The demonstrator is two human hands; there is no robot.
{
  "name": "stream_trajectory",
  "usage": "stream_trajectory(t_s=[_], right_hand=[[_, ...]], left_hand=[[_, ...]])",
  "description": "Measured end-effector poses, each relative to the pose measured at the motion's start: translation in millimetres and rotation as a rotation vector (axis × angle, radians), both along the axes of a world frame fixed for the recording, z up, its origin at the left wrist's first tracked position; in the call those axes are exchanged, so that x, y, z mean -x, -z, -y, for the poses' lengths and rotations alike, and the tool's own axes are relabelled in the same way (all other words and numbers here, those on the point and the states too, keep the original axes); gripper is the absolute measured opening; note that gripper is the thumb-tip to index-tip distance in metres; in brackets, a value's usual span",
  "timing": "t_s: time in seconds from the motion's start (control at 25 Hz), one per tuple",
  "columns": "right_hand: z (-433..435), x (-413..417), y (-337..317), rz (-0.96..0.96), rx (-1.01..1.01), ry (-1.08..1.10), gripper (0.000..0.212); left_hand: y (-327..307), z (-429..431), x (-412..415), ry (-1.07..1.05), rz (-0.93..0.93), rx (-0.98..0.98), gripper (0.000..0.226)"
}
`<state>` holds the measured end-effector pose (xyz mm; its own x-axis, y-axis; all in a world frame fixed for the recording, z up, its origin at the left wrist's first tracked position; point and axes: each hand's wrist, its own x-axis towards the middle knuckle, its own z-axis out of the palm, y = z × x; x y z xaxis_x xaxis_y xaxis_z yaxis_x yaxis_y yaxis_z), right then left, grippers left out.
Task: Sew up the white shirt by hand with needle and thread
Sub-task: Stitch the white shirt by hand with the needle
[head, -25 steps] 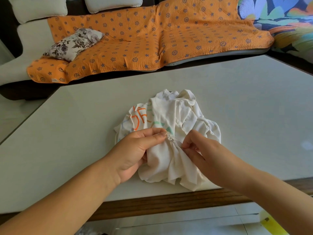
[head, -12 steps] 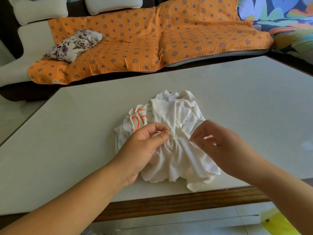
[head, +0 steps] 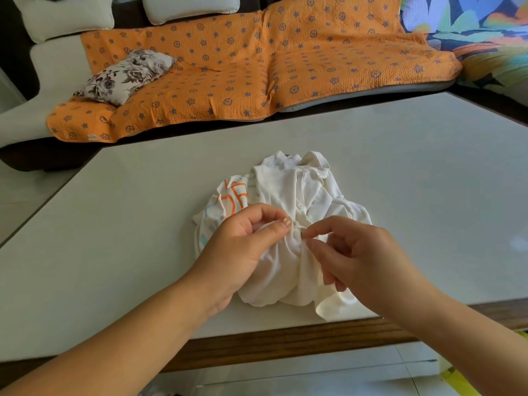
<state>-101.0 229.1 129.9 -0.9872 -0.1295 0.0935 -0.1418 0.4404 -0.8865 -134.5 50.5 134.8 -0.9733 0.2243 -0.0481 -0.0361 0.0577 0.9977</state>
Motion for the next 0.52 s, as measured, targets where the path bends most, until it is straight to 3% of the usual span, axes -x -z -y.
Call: stream_trajectory(t_s=[0.16, 0.32, 0.52], right_hand=[[4, -3, -1, 0.037, 0.135, 0.058, 0.01], [13, -5, -3, 0.209, 0.292, 0.013, 0.012], [9, -5, -3, 0.207, 0.124, -0.035, 0.011]], left_hand=[[-1, 3, 0, 0.022, 0.014, -0.027, 0.008], [0, 3, -1, 0.05, 0.027, -0.024, 0.008], [1, 5, 2, -0.025, 0.028, -0.031, 0.008]])
